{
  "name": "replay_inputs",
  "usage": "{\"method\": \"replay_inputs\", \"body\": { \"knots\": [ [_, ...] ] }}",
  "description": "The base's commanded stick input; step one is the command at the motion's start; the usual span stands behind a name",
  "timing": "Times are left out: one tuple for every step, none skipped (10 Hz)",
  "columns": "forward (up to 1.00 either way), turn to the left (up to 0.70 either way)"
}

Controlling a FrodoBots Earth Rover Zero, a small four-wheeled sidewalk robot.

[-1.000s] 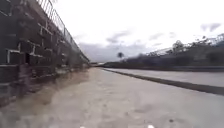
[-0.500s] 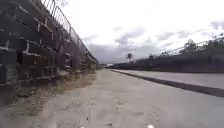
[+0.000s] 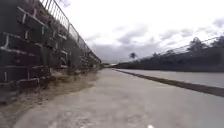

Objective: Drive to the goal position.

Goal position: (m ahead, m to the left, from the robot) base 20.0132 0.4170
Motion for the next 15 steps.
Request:
{"method": "replay_inputs", "body": {
  "knots": [
    [1.00, 0.00],
    [1.00, 0.00],
    [1.00, 0.00],
    [1.00, 0.00],
    [1.00, 0.00],
    [1.00, 0.00],
    [1.00, 0.00],
    [1.00, 0.00],
    [1.00, 0.00],
    [1.00, 0.00],
    [1.00, 0.00],
    [1.00, 0.00],
    [1.00, 0.00],
    [1.00, 0.00],
    [1.00, 0.00]
  ]
}}
